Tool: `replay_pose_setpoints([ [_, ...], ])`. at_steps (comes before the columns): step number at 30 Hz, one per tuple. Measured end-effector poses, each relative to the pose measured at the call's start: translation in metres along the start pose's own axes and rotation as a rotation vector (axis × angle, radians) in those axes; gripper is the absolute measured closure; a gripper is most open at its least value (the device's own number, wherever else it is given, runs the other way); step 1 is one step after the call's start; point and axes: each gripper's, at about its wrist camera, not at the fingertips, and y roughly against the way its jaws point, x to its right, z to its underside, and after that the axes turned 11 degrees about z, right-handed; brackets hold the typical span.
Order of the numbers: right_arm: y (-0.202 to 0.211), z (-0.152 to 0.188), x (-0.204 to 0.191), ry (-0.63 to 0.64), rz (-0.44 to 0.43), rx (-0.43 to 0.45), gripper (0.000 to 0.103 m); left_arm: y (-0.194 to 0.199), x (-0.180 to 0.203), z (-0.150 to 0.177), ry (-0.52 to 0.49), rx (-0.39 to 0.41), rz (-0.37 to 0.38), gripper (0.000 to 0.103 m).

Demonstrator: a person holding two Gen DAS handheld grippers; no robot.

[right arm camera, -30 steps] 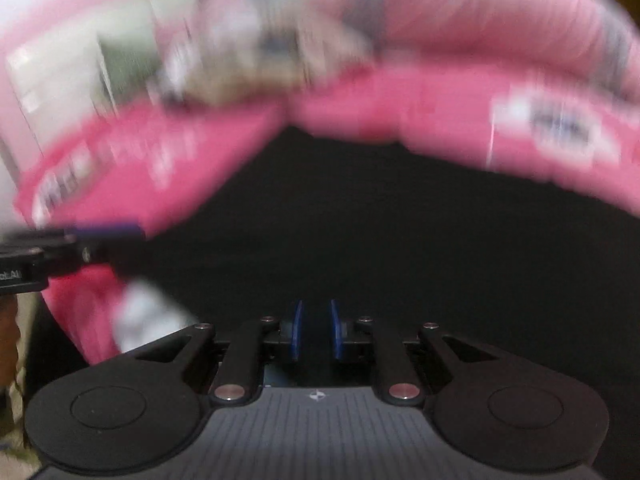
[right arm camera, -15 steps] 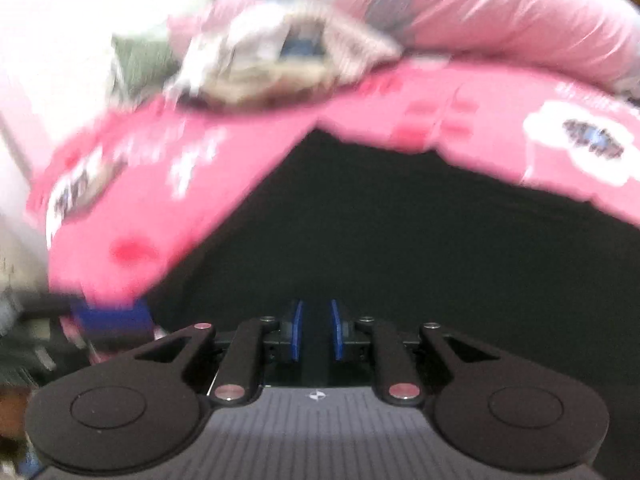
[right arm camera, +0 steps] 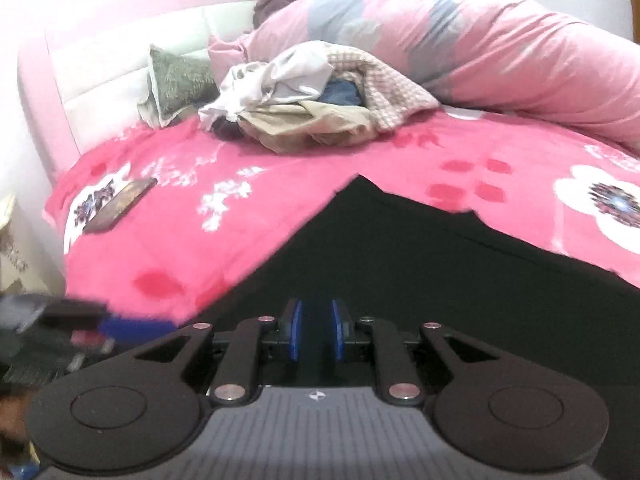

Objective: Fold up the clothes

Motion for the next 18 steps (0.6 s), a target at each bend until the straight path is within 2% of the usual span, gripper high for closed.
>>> replay_pose_setpoints([
  [2,-0.016,0.013,-0.013,0.052,-0.022,-0.051,0.086,0.002,-0.005,0.001,0.016,-0.001,-0.002,0.069],
  [4,-0.012,0.039,-0.015,0.096,-0.052,-0.074,0.086,0.003,-0.011,0.001,0.033,-0.003,-0.004,0.07],
  [7,0.02,0.071,-0.012,0.135,-0.054,-0.036,0.086,0.005,-0.019,0.003,0.058,-0.005,-0.007,0.07],
  [11,0.053,0.077,0.008,0.073,-0.079,-0.107,0.086,0.008,-0.03,0.004,0.091,-0.009,-0.01,0.07],
  [15,0.068,0.054,0.04,-0.002,0.016,-0.028,0.086,0.018,-0.022,-0.004,0.051,0.015,-0.044,0.069],
  [18,0.052,0.03,0.065,-0.071,0.135,0.004,0.086,0.012,-0.011,-0.015,0.017,0.035,-0.036,0.069],
])
